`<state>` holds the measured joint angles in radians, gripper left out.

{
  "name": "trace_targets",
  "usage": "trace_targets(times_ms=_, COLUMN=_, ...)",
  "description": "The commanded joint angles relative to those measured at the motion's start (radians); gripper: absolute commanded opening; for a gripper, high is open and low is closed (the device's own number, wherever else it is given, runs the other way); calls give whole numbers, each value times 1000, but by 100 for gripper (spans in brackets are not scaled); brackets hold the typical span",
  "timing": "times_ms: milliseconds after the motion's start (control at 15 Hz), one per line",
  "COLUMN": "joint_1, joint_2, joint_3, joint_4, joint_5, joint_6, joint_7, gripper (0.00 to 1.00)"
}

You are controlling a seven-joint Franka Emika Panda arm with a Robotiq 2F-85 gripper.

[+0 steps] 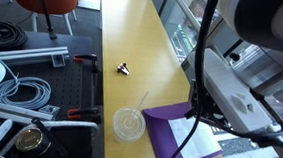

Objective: Open the folder

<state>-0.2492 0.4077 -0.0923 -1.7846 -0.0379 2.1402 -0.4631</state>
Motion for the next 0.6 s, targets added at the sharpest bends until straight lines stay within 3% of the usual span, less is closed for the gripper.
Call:
trace_targets(times_ms=0, joint_1=95, joint_2=-110, joint_3=-14, joint_4=-99, joint_5=-149, joint_6=20, joint_7=146, gripper=0)
trace_targets(times_ms=533, joint_1=382, joint_2=-133, joint_3=93, joint_4=-190, joint_5=-474, joint_6=-19, joint_7=519, gripper=0)
